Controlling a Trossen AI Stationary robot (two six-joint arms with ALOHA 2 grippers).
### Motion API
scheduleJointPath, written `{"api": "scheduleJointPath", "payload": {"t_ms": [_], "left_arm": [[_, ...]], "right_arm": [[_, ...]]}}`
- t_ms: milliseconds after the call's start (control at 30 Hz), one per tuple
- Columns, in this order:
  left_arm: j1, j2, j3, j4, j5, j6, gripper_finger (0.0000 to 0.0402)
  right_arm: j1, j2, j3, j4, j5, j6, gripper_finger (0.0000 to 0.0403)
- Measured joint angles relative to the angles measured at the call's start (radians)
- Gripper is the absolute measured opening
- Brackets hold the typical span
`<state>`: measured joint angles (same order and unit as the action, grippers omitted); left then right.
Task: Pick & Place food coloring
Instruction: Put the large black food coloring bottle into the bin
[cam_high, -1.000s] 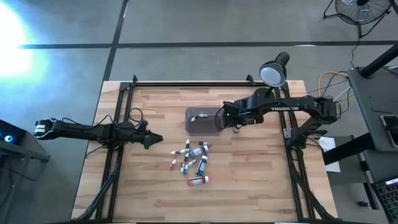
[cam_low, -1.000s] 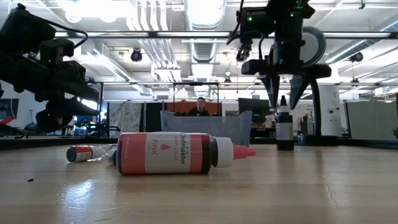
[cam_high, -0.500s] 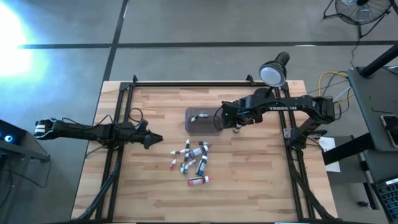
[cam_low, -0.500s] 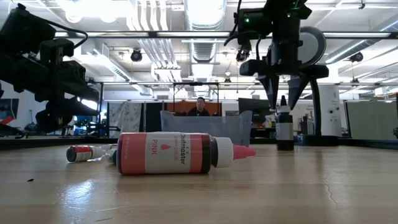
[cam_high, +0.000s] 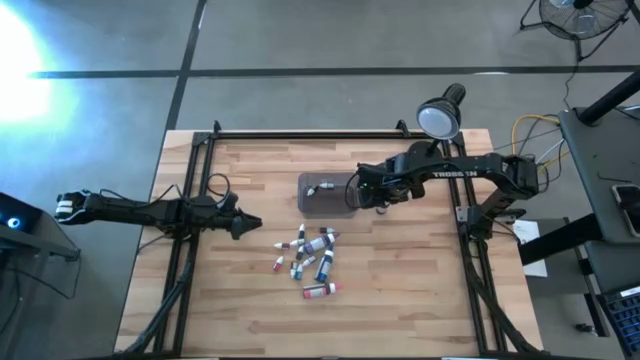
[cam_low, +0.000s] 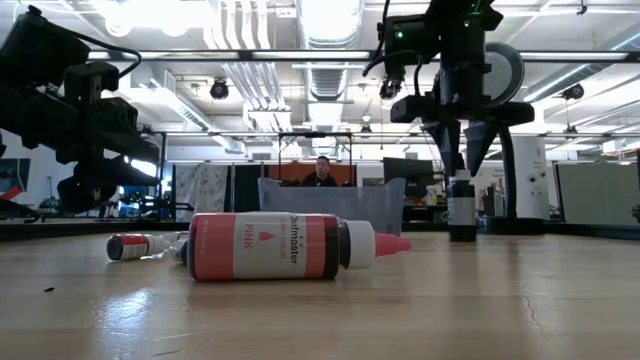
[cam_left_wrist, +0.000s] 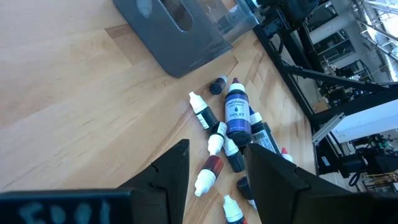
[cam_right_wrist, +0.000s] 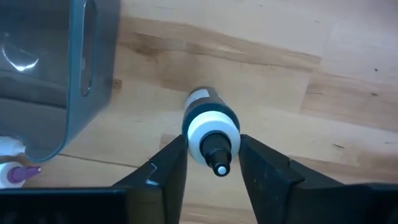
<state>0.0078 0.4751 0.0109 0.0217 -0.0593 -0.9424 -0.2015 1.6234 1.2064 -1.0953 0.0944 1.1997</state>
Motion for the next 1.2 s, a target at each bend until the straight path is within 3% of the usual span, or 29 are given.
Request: {"api": "scheduleJointPath", "payload": {"t_ms": [167, 533, 700, 867, 1200], "left_arm": [[0.0, 0.0, 0.0, 0.0, 0.0, 0.0, 0.0131], [0.0, 0.0, 0.0, 0.0, 0.0, 0.0, 0.0131], [0.0, 0.0, 0.0, 0.0, 0.0, 0.0, 0.0131], [0.0, 0.0, 0.0, 0.0, 0.0, 0.007, 0.0131], [0.0, 0.0, 0.0, 0.0, -0.001, 0.031, 0.0131]], "right_arm": [[0.0, 0.0, 0.0, 0.0, -0.009, -0.007, 0.0105], [0.0, -0.016, 0.066, -0.058, -0.017, -0.064, 0.0106], [0.005, -0.02, 0.214, -0.143, -0.004, -0.107, 0.0106], [0.044, 0.001, 0.407, -0.131, 0.047, -0.274, 0.0106], [0.044, 0.278, 0.713, -0.226, 0.092, -0.522, 0.0106]]}}
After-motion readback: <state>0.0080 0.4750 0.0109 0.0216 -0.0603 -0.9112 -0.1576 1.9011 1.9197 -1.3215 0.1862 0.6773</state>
